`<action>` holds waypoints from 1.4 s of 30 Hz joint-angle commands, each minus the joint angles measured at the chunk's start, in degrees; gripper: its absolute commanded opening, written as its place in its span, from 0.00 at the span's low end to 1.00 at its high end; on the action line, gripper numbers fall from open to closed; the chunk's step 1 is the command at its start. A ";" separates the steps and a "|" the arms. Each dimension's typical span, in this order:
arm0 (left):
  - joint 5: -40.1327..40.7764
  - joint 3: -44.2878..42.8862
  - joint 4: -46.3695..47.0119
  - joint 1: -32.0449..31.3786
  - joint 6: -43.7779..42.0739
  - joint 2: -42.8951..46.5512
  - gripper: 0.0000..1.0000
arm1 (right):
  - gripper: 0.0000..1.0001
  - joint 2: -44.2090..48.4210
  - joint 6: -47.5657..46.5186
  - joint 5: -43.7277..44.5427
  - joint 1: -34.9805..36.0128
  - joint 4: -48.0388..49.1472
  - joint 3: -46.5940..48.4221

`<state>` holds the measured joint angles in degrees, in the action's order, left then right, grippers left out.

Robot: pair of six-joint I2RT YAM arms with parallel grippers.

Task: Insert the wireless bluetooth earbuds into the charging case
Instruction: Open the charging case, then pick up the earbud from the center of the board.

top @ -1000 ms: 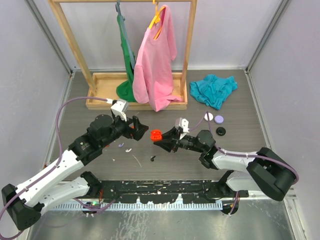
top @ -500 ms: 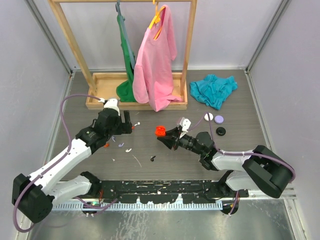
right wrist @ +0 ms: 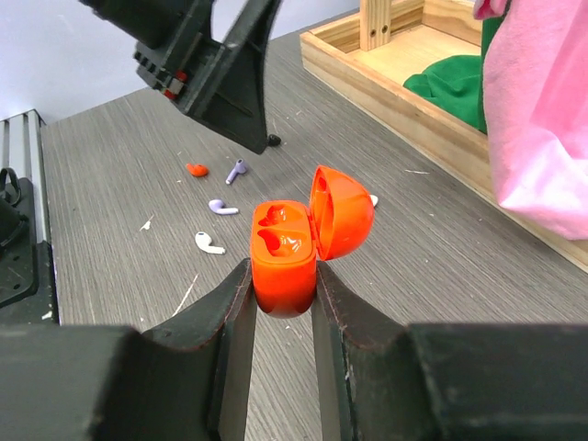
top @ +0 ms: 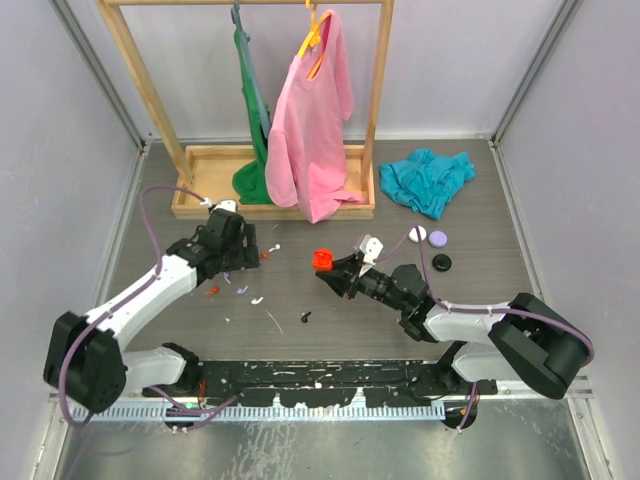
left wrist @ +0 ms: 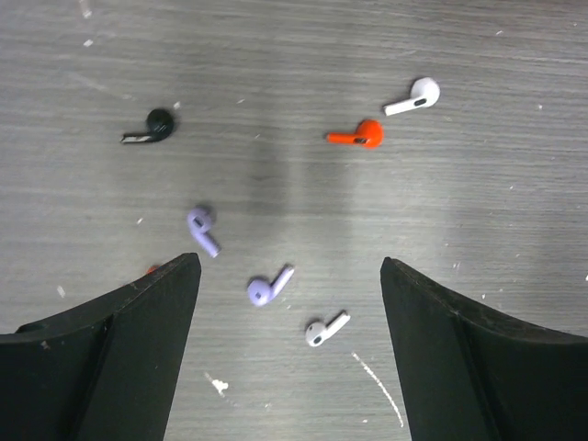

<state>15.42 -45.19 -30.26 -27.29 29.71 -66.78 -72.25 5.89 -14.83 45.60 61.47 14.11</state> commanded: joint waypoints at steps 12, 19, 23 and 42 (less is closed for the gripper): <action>-17.26 -17.35 9.43 4.13 -11.74 -27.81 0.71 | 0.03 1.19 -1.84 1.98 0.54 1.90 0.92; -20.47 -18.02 8.88 4.31 -11.21 -31.81 0.64 | 0.03 1.40 -2.07 2.17 0.67 1.37 1.01; -21.27 -15.58 9.52 4.32 -10.11 -31.03 0.64 | 0.03 1.49 -2.14 2.26 0.70 1.25 1.01; -17.34 -14.50 4.78 4.26 -6.27 -27.57 0.50 | 0.03 1.76 -2.22 2.47 1.00 0.28 1.42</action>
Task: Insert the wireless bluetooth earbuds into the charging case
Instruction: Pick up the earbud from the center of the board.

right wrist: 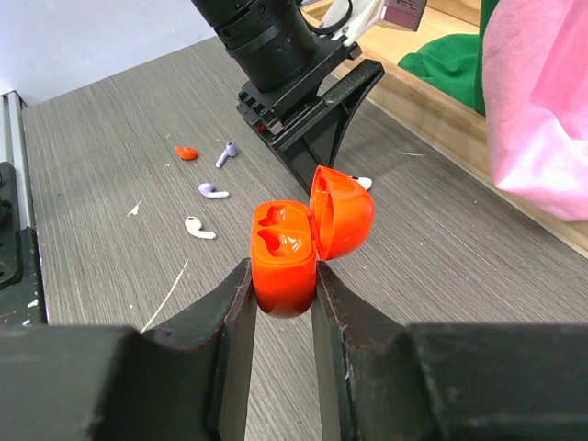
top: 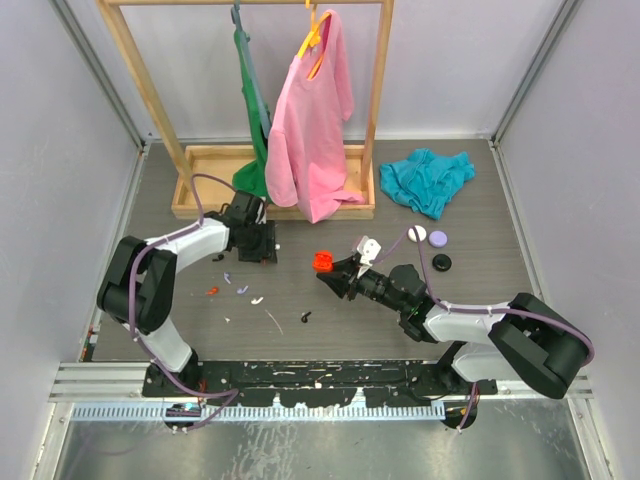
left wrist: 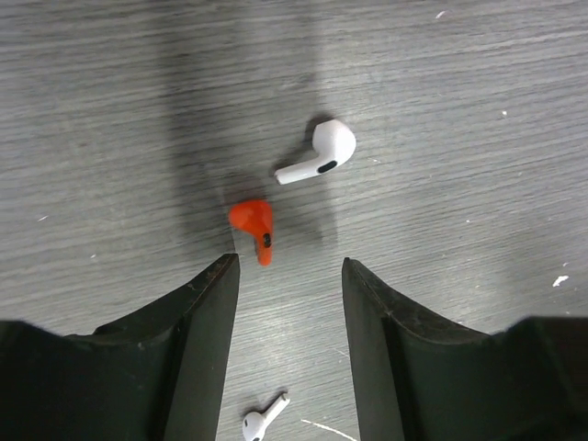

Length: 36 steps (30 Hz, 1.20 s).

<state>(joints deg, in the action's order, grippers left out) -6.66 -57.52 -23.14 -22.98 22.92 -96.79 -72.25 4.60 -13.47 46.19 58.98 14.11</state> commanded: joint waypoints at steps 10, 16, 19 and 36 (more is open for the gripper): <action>8.92 -8.27 -5.12 -1.34 -1.98 -2.40 0.41 | 0.03 1.58 -1.21 1.41 0.48 1.95 1.76; 9.53 -9.48 -5.86 -1.75 -2.56 -4.15 0.38 | 0.03 1.58 -1.23 1.41 0.48 1.92 1.80; 9.63 -9.54 -6.26 -1.79 -2.74 -4.68 0.37 | 0.03 1.58 -1.18 1.43 0.48 1.89 1.80; 12.17 -11.18 -8.32 -2.69 -3.61 -9.34 0.23 | 0.03 1.93 -1.10 1.63 0.46 1.70 1.71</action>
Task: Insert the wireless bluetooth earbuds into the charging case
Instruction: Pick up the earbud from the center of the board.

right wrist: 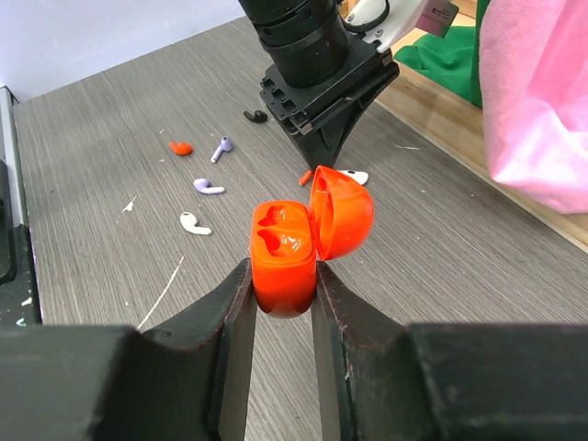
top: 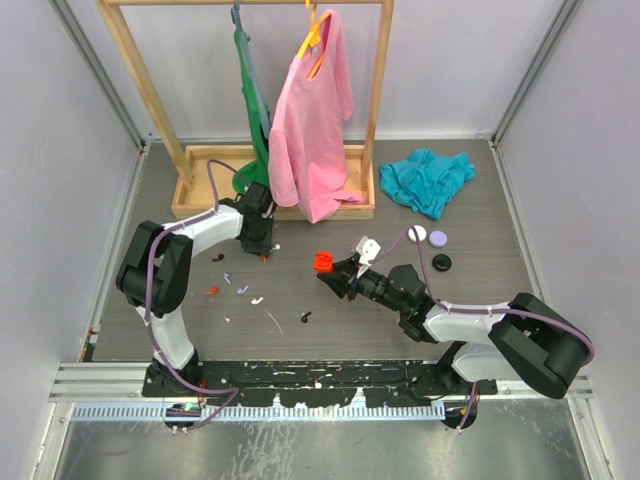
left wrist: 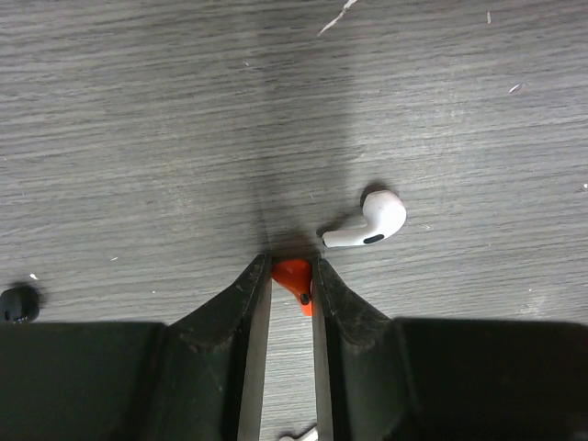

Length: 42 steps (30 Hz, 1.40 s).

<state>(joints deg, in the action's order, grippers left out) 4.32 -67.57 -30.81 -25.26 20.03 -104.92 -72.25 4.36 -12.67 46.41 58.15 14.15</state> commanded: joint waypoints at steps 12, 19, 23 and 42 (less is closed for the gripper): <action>2.47 5.79 0.02 -2.38 1.71 8.85 0.16 | 0.03 2.03 -1.11 0.50 0.28 2.22 1.87; 8.70 10.16 1.09 -7.65 4.73 20.31 0.15 | 0.03 2.01 -0.98 0.07 0.26 3.02 1.60; 13.53 12.73 2.98 -12.67 6.49 28.30 0.15 | 0.03 2.05 -0.80 0.09 0.26 3.67 1.41; 13.48 21.83 21.09 -25.93 7.70 53.92 0.16 | 0.07 -2.42 -2.77 -7.48 0.30 21.30 -1.48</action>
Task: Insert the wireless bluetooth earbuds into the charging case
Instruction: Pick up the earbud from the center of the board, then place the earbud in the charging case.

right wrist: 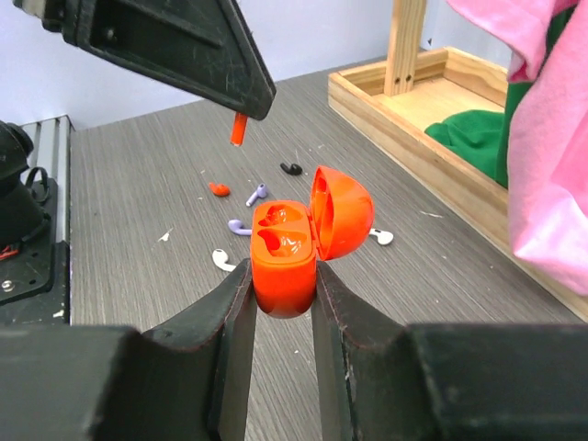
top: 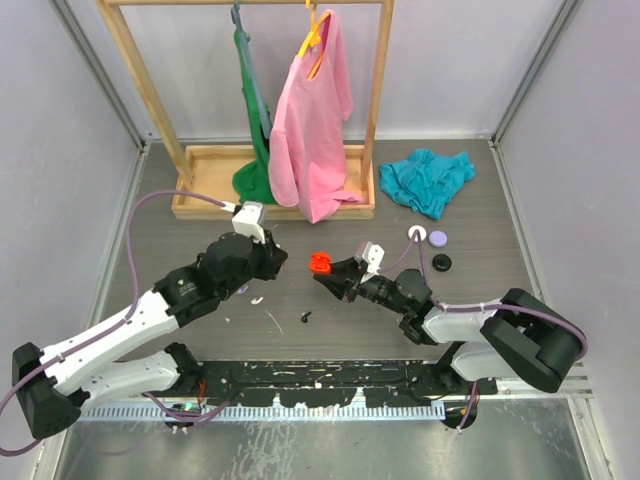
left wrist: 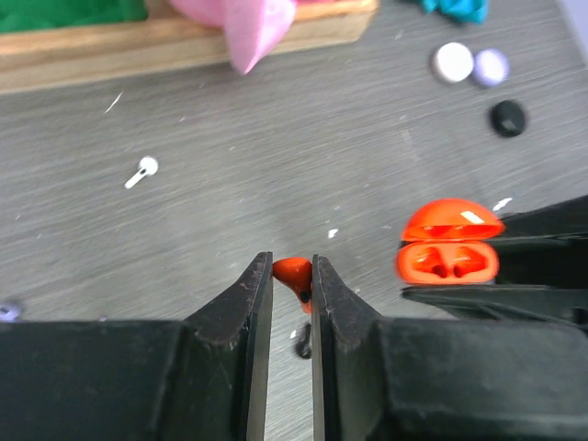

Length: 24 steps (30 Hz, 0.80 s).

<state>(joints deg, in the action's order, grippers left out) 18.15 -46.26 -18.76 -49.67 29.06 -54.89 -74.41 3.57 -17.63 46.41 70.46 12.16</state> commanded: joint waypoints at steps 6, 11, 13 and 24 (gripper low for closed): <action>-4.43 2.29 16.87 -2.48 -4.21 7.57 0.16 | 0.07 0.76 -3.66 -3.54 0.35 6.16 2.90; -7.06 2.90 21.26 -3.59 -6.55 8.03 0.16 | 0.07 1.15 -4.98 -3.70 0.43 4.60 4.45; -7.22 3.29 22.83 -4.20 -7.64 7.92 0.16 | 0.07 1.12 -5.21 -3.88 0.50 4.58 4.98; -2.92 6.58 29.07 -7.92 -11.94 7.38 0.15 | 0.06 0.92 -5.40 -2.39 0.71 7.30 5.28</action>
<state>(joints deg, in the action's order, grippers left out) 12.71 -40.88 3.25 -56.55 19.90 -47.66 -74.61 -0.84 -20.84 46.81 72.10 15.70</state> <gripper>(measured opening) 0.193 0.330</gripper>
